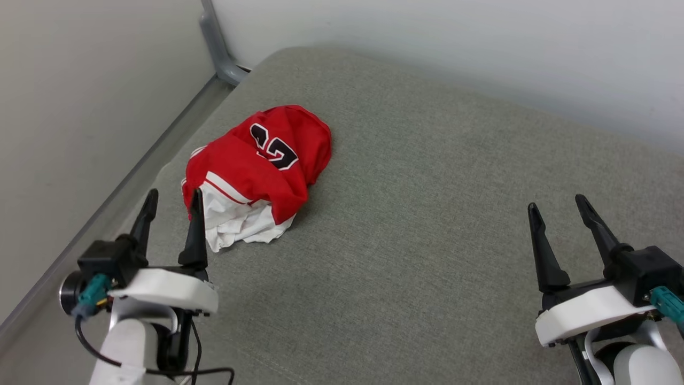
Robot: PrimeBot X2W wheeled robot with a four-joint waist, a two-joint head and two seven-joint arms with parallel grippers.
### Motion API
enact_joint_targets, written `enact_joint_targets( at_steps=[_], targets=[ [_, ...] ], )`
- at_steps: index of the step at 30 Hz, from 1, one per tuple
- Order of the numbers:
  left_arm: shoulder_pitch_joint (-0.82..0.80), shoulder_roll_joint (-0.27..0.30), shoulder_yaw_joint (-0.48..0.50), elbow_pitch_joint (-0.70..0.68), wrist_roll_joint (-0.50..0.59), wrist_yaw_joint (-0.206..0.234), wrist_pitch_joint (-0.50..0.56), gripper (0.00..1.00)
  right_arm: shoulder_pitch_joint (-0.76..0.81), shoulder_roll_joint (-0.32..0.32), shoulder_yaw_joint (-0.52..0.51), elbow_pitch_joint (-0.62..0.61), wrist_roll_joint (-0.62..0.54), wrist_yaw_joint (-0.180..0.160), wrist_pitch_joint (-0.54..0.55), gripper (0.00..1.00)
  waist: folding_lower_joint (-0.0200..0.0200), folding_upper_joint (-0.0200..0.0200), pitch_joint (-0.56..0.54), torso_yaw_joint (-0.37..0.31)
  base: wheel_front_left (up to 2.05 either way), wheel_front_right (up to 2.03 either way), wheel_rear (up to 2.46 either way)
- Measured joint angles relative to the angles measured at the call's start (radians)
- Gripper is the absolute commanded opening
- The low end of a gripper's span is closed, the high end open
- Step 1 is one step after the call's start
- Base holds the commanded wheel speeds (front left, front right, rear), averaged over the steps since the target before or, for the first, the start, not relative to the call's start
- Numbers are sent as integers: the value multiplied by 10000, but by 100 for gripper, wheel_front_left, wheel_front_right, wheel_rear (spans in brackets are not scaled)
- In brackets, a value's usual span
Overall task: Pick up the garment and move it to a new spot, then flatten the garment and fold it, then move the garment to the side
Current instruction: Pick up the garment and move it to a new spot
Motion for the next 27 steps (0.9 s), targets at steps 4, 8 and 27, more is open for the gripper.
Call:
enact_joint_targets(
  at_steps=[4, 8, 27],
  targets=[
    [-1199, 477, 40, 840, -378, -4, 79, 100, -215, 0, 42, -192, -263, 0, 213, 100, 0, 0, 491, -217, 0, 0, 0],
    [-2499, 1032, -121, 1469, -897, -13, 683, 100, -524, 2, 35, -449, -589, 2, 477, 100, 0, 0, 1078, -470, 0, 0, 0],
    [-5386, 3927, -2895, 5156, -5425, -31, 7630, 100, -1607, 4, 138, -784, -878, 0, 633, 100, 1, 0, 3571, -1908, 0, 0, 0]
  ],
)
